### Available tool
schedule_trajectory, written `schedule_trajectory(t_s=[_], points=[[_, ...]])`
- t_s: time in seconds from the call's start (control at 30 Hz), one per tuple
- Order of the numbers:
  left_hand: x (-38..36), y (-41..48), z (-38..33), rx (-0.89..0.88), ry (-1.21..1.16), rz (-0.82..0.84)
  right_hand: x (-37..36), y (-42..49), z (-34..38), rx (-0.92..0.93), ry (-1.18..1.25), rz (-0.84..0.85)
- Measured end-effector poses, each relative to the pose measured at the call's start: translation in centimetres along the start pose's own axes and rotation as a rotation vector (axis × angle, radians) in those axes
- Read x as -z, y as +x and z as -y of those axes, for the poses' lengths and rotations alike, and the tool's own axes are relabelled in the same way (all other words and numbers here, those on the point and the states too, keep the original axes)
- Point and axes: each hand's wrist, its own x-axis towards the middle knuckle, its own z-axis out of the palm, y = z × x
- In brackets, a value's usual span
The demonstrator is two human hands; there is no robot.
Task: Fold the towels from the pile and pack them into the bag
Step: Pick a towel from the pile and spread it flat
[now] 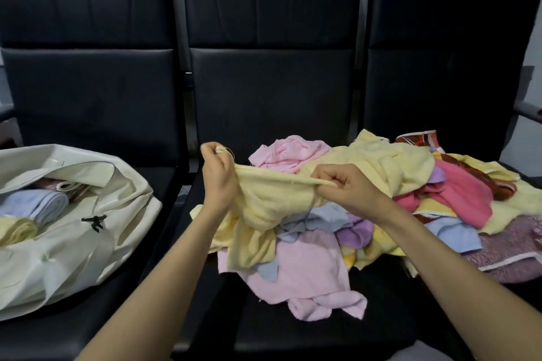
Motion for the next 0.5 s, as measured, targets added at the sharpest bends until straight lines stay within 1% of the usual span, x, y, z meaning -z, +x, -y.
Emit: schedule_trajectory(t_s=[0.13,0.2,0.27,0.37,0.47,0.5], points=[[0.6,2.3,-2.4,0.002,-0.022,0.007,1.6,1.0,2.5,-0.059,-0.073,0.096],[1.2,3.5,-3.8,0.031,-0.054,-0.020,2.9,1.4,4.0,-0.128,-0.098,0.173],[2.1,4.8,-4.9,0.036,-0.050,-0.036,4.5,1.8,5.6,-0.162,-0.218,0.244],[4.0,6.8,-6.7,0.014,-0.064,-0.045,7.5,2.1,7.1,-0.212,-0.417,0.303],[5.9,8.6,-8.4,-0.009,-0.088,-0.024,10.2,1.7,8.6,-0.349,-0.518,0.289],[6.3,8.9,-8.9,-0.047,-0.058,0.007,10.9,1.6,9.0,-0.390,-0.603,0.284]])
